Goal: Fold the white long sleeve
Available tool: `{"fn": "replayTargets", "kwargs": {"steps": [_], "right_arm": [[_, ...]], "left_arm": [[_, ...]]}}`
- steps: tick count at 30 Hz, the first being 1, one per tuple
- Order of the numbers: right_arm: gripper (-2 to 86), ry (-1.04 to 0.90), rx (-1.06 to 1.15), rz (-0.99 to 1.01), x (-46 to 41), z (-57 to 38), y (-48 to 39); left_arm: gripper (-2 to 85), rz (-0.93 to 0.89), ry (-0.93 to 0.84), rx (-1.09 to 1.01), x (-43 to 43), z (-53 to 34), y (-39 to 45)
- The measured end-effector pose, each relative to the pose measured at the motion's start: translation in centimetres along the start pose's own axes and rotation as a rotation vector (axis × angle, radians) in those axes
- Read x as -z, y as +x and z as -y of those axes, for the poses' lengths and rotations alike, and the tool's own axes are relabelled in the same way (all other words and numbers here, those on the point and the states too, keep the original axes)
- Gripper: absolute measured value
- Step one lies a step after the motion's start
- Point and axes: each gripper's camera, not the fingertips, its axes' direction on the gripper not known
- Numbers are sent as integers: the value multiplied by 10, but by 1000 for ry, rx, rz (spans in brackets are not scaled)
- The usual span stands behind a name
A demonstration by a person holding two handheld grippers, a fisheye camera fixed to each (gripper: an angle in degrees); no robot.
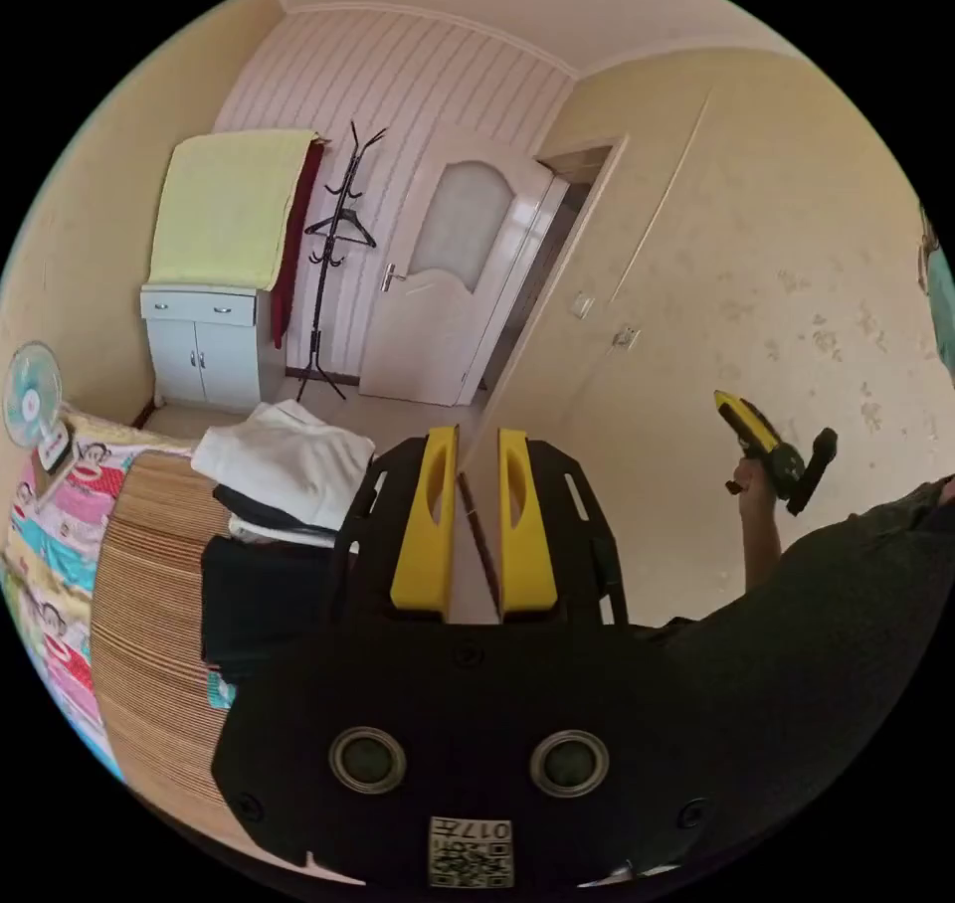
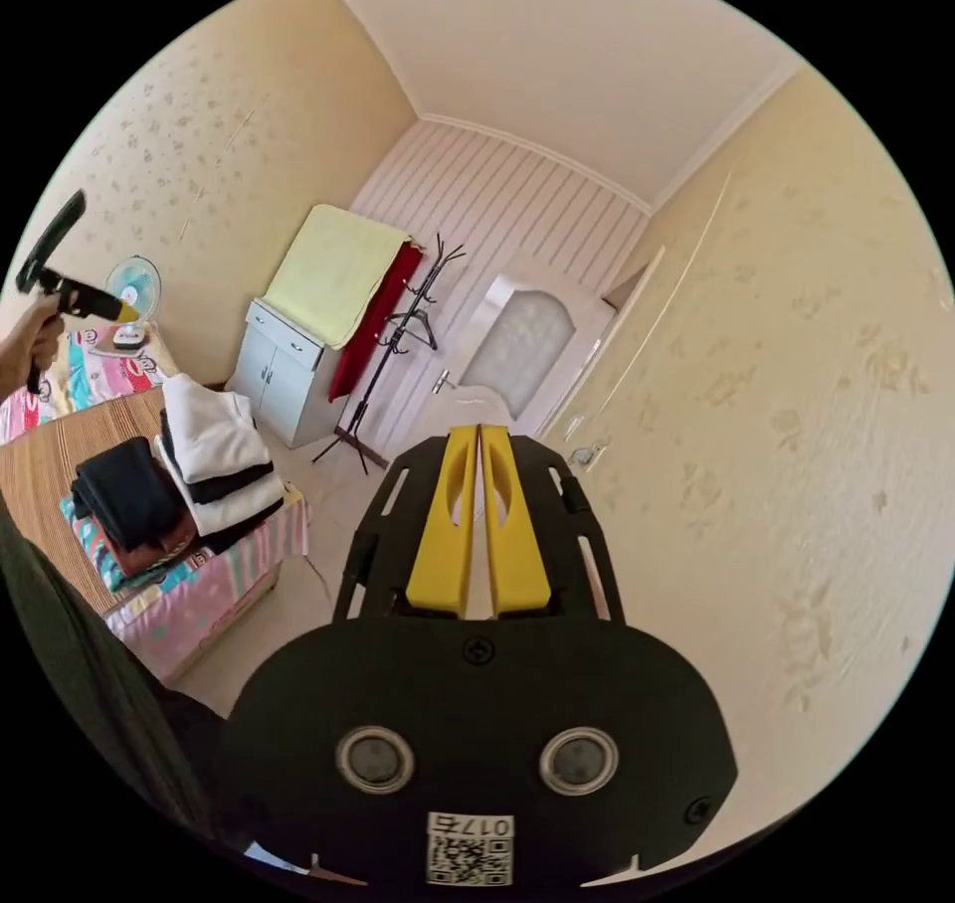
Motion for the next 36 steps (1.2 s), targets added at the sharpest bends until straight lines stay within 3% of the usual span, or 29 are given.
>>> {"fn": "replayTargets", "kwargs": {"steps": [3, 5, 7, 9, 11, 13, 16, 20, 24, 27, 30, 32, 36], "right_arm": [[4, -17, 43, 158, -85, -5, 3], [5, -250, 10, 411, -183, 5, -13], [6, -331, 3, 571, -243, 18, -39], [8, -291, 12, 668, -284, 36, -70], [12, -291, 71, 737, -334, 65, -119], [16, -310, 105, 790, -372, 85, -154], [23, -386, 150, 1017, -439, 116, -205], [29, -472, 168, 1243, -528, 157, -256], [36, -528, 219, 1311, -610, 188, -302], [50, -555, 277, 1279, -676, 203, -349], [65, -622, 306, 1320, -733, 210, -396], [72, -664, 394, 1300, -764, 206, -437], [73, -715, 491, 1307, -800, 192, -485]], "left_arm": [[67, 24, -79, -68, -48, 41, 23], [63, -45, -105, -25, -67, 52, 16], [60, -117, -130, 108, -85, 54, -16], [61, -138, -137, 214, -94, 50, -50], [62, -119, -158, 282, -100, 51, -84], [63, 44, -172, 246, -99, 63, -110], [64, 187, -107, 204, -92, 87, -135], [60, 101, 25, 233, -78, 103, -176], [3, 252, 233, 375, -49, 77, -209], [-8, 297, 167, 421, -45, 70, -232], [-9, 472, 62, 515, -40, 71, -245], [-8, 592, 86, 559, -34, 70, -245], [3, 598, 135, 690, -38, 75, -252]]}}
